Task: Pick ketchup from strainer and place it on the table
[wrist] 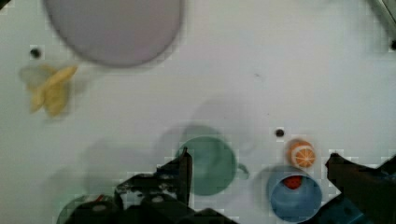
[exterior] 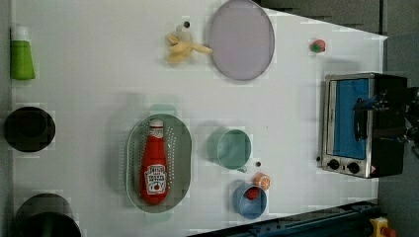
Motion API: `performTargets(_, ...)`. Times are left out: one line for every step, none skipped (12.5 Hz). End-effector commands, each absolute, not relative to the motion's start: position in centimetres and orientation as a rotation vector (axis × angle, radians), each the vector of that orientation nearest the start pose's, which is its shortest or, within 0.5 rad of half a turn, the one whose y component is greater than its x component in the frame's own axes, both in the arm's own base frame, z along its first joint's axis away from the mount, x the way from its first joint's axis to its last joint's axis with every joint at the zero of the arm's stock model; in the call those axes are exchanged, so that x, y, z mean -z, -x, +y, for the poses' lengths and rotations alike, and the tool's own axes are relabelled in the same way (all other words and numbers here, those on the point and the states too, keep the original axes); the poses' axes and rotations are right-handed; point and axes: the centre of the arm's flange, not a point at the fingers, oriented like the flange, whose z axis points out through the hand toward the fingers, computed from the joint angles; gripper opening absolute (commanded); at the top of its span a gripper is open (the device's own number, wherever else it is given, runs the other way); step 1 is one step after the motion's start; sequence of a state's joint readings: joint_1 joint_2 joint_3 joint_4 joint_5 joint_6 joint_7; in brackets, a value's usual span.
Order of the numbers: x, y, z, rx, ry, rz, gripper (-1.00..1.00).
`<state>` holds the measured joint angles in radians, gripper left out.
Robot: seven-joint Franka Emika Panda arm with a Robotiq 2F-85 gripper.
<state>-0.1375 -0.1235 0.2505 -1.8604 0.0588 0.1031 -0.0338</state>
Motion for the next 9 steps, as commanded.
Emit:
performTargets(-54.0,-50.2,16.3,-0.133,3.058,0.799,1.0)
performTargets(-53.5,-49.6,19.0,-0.135,3.082,0.72,1.0)
performTargets(-52.8,-48.9,21.6,-0.138,3.101,0.643,1.0)
performTargets(-52.1,-48.3,24.1,-0.141,3.113,0.568,1.0)
performTargets(-51.1,-47.4,26.6,-0.153,3.125,0.489,1.0)
performTargets(-50.0,-46.5,28.9,-0.165,3.133,0.413,1.0)
performTargets(-48.7,-45.4,31.0,-0.178,3.138,0.342,1.0)
performTargets(-47.2,-44.3,32.9,-0.192,3.139,0.275,1.0)
performTargets(-45.6,-43.3,34.5,-0.201,3.135,0.22,1.0)
